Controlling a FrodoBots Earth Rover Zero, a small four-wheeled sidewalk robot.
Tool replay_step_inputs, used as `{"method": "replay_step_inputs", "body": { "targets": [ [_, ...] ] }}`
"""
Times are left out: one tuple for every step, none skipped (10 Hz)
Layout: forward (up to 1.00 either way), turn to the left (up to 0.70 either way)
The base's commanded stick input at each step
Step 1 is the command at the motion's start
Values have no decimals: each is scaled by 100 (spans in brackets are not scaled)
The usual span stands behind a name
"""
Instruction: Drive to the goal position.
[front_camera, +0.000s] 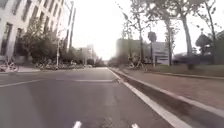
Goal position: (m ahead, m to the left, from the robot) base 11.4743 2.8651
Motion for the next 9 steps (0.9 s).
{"method": "replay_step_inputs", "body": {
  "targets": [
    [99, 0],
    [99, 0],
    [98, 0],
    [98, 0],
    [98, 0],
    [98, 0],
    [98, 0],
    [98, 0],
    [98, 0]
  ]
}}
